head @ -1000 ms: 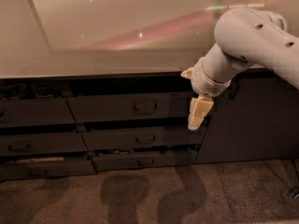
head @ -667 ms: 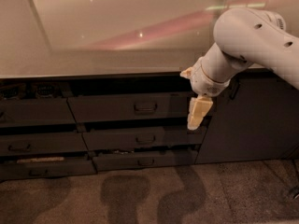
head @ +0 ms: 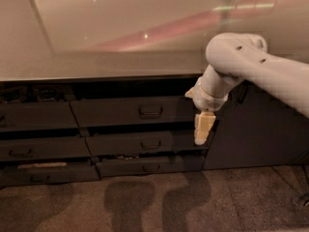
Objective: Open top drawer
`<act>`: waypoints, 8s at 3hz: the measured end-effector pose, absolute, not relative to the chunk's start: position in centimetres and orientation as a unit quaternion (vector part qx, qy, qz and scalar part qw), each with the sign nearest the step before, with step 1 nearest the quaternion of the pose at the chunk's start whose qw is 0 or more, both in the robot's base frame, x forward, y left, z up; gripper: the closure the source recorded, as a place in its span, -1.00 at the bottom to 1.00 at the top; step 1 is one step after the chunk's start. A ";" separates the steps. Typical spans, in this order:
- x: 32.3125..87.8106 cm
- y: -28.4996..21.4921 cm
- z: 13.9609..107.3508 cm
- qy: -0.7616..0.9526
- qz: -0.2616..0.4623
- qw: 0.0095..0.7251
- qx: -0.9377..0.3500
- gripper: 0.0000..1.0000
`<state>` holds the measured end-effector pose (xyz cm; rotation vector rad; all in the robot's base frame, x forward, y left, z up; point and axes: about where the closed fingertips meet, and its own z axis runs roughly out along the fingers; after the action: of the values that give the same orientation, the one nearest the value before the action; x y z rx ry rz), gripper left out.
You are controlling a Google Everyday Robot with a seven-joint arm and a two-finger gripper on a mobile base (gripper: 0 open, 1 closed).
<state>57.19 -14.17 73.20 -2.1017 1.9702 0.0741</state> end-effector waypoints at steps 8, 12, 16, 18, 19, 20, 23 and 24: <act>63.0 -19.4 70.2 0.659 -0.036 0.238 -0.712 -1.00; 65.1 -15.2 68.8 0.646 -0.025 0.207 -0.735 -1.00; 67.1 -17.1 63.8 0.671 0.005 0.164 -0.723 -1.00; 67.1 -17.1 63.8 0.671 0.005 0.164 -0.723 -0.15; 67.1 -17.1 63.8 0.671 0.005 0.164 -0.723 0.32; 67.1 -17.1 63.8 0.671 0.005 0.164 -0.723 0.79; 67.0 -17.2 63.9 0.671 0.004 0.164 -0.723 1.00; 66.8 -17.2 64.1 0.670 0.004 0.164 -0.724 1.00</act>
Offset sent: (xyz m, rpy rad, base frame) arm 0.0036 -0.0047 -0.0308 -0.0255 0.0437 0.0223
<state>66.83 -17.19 64.10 -2.0645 1.9107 0.0105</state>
